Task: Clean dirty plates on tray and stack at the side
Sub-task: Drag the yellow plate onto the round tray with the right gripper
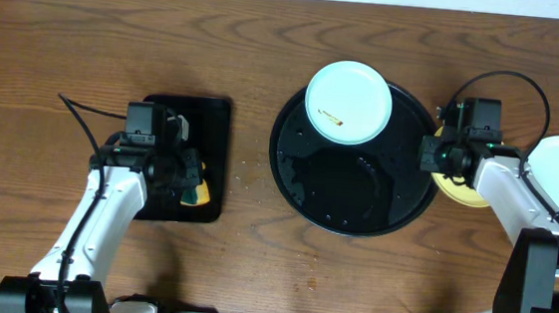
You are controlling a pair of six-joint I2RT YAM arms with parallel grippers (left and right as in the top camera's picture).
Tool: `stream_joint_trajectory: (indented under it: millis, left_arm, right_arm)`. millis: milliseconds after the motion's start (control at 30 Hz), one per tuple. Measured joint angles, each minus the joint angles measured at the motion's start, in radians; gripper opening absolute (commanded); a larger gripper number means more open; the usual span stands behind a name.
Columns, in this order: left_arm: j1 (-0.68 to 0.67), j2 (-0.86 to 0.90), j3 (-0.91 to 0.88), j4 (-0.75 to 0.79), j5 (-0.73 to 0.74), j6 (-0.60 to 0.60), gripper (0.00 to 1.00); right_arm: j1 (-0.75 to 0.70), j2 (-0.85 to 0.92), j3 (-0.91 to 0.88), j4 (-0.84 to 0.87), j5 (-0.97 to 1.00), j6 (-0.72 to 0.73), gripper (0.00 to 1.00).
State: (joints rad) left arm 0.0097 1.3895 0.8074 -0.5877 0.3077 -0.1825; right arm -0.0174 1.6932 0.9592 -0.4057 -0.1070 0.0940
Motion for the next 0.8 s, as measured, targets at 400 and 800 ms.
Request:
stream_joint_trajectory:
  millis: [400,800]
  left_arm:
    - [0.0,0.0,0.0,0.0,0.0,0.0,0.09]
    - [0.0,0.0,0.0,0.0,0.0,0.0,0.09]
  right_arm:
    - [0.142,0.0,0.013,0.012,-0.113,0.044,0.01]
    - [0.478,0.002,0.013,0.052,-0.176,0.22,0.55]
